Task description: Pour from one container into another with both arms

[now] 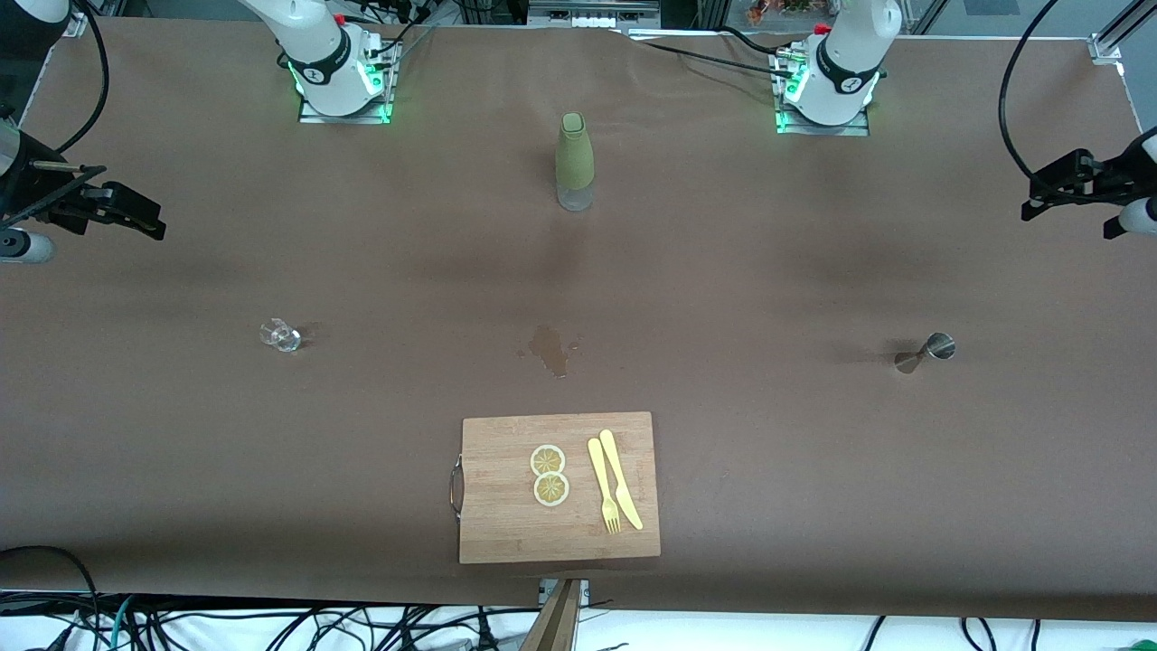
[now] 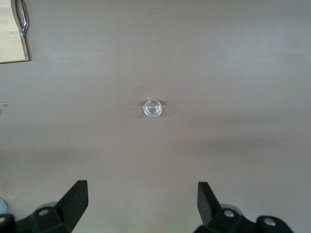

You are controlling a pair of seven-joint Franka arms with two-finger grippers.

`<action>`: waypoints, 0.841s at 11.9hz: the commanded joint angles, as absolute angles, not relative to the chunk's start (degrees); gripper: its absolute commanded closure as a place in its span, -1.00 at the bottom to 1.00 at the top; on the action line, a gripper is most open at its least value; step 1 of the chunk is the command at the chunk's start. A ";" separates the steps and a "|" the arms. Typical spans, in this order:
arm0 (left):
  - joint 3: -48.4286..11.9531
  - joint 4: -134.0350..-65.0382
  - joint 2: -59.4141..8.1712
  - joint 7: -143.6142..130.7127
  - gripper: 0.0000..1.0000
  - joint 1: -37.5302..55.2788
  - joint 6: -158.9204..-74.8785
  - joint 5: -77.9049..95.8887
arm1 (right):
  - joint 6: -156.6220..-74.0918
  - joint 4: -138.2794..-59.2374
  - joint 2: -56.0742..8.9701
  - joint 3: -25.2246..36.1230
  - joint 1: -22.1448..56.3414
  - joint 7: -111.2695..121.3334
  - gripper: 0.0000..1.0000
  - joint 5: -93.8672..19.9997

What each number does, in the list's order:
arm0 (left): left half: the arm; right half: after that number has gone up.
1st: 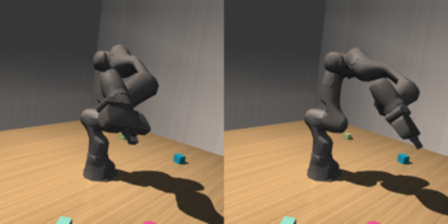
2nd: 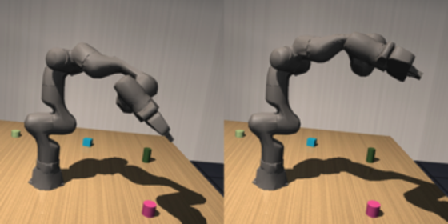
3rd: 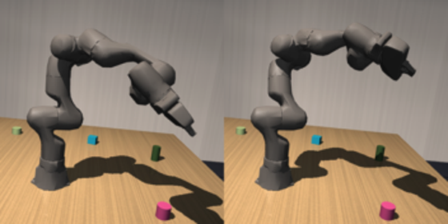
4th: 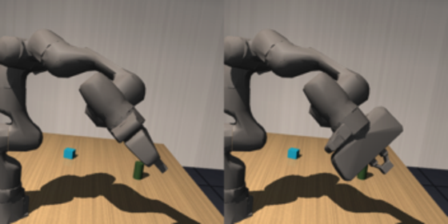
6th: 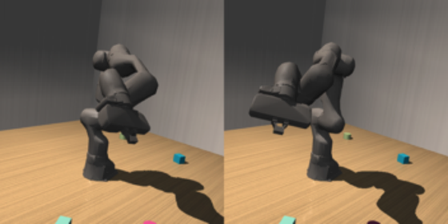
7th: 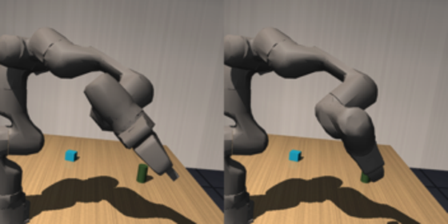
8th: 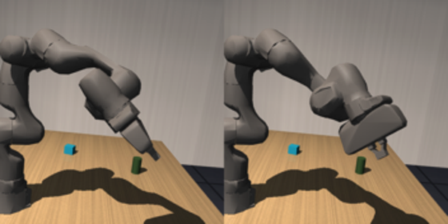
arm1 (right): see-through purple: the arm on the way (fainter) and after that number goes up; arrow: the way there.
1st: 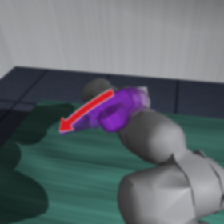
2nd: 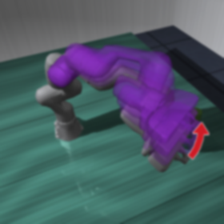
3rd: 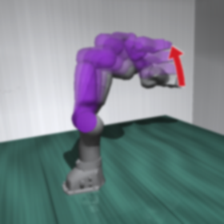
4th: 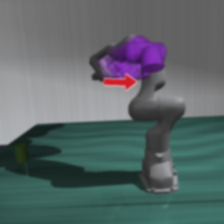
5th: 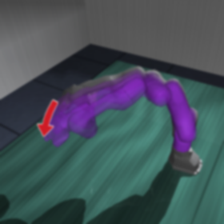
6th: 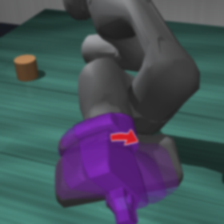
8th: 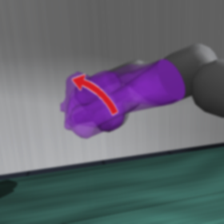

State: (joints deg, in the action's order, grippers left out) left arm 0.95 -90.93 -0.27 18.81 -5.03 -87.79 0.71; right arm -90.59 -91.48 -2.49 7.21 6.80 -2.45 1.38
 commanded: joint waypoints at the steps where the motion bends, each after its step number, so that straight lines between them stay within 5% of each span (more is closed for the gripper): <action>1: 0.79 -91.14 0.26 24.68 -1.00 -8.51 -87.36 2.72 | -90.88 -91.76 -2.20 6.94 6.42 -2.37 -1.00 0.53; 10: 0.88 -98.16 -1.49 45.07 -1.00 -20.82 -94.12 10.63 | -90.79 -91.76 -2.20 7.03 6.42 -2.29 -1.00 0.53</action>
State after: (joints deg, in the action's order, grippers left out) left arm 1.44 -95.13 -2.21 40.54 -18.71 -91.65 8.22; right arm -90.59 -91.50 -2.51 7.22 6.79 -2.45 1.38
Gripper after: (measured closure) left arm 0.000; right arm 0.000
